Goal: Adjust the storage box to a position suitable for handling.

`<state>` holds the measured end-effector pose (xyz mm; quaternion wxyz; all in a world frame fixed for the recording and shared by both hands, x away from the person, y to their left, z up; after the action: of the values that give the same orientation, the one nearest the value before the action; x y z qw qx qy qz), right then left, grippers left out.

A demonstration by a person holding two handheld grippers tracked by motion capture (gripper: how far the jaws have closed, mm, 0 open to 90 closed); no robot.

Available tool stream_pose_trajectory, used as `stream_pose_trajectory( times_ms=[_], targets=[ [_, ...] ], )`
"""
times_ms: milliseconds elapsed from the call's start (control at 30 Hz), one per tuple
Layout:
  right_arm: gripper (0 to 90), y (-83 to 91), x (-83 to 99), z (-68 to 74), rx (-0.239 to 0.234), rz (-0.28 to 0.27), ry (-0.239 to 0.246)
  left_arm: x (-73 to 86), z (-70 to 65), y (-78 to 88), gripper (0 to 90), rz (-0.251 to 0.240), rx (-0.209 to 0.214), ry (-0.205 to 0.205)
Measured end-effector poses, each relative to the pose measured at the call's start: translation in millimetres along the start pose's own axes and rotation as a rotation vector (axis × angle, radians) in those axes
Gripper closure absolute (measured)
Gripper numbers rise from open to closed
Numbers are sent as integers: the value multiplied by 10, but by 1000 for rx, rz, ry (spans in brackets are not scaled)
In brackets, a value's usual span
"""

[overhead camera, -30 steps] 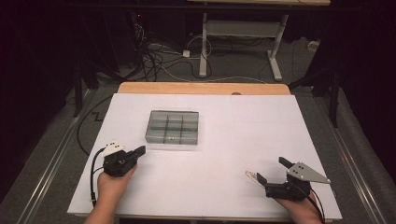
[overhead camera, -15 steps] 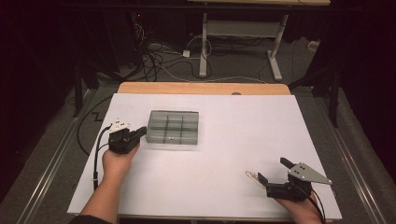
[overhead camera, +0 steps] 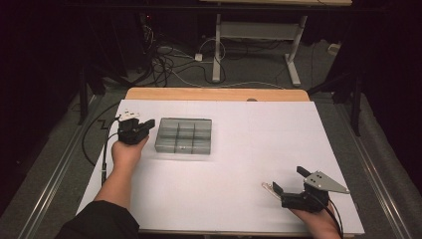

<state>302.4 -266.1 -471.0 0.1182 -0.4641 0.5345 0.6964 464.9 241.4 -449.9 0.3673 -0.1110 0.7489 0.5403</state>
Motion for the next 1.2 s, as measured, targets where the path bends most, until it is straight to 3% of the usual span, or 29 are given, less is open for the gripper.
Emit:
stream_pose_trajectory(
  times_ms=[100,200,367,433,467,500,667,900,1200],
  targets=[
    [1,-15,-8,-1,0,7,-5,-97,46,-87,874,7,0,4],
    [1,6,1,-12,1,5,-17,-229,96,-214,874,25,-18,-28],
    [1,24,27,-28,7,14,-35,-309,153,-346,873,18,-23,-31],
    [1,27,41,-26,8,22,-35,-313,189,-395,873,14,-28,-20],
    [1,35,50,-14,10,23,-38,-311,218,-449,873,37,-16,-16],
    [1,38,51,-10,12,23,-36,-310,222,-465,873,39,-23,-31],
    [1,44,51,13,15,21,-35,-327,222,-483,873,25,-10,-29],
    [1,67,56,22,25,16,-34,-337,168,-567,873,47,-28,-56],
    [1,74,63,23,34,15,-20,-321,187,-609,873,52,-50,-49]
  ],
)
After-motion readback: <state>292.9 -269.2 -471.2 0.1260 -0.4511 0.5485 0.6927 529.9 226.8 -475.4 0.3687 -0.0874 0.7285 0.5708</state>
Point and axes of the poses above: each handheld gripper's, and its own axes: y roughly backward along the jaws, x roughly out of its underside, z roughly to its left, the point moved 2 cm from there along -y, roughly forward along the jaws, and after that the axes turned 15 degrees about z, right-handed, at the moved point
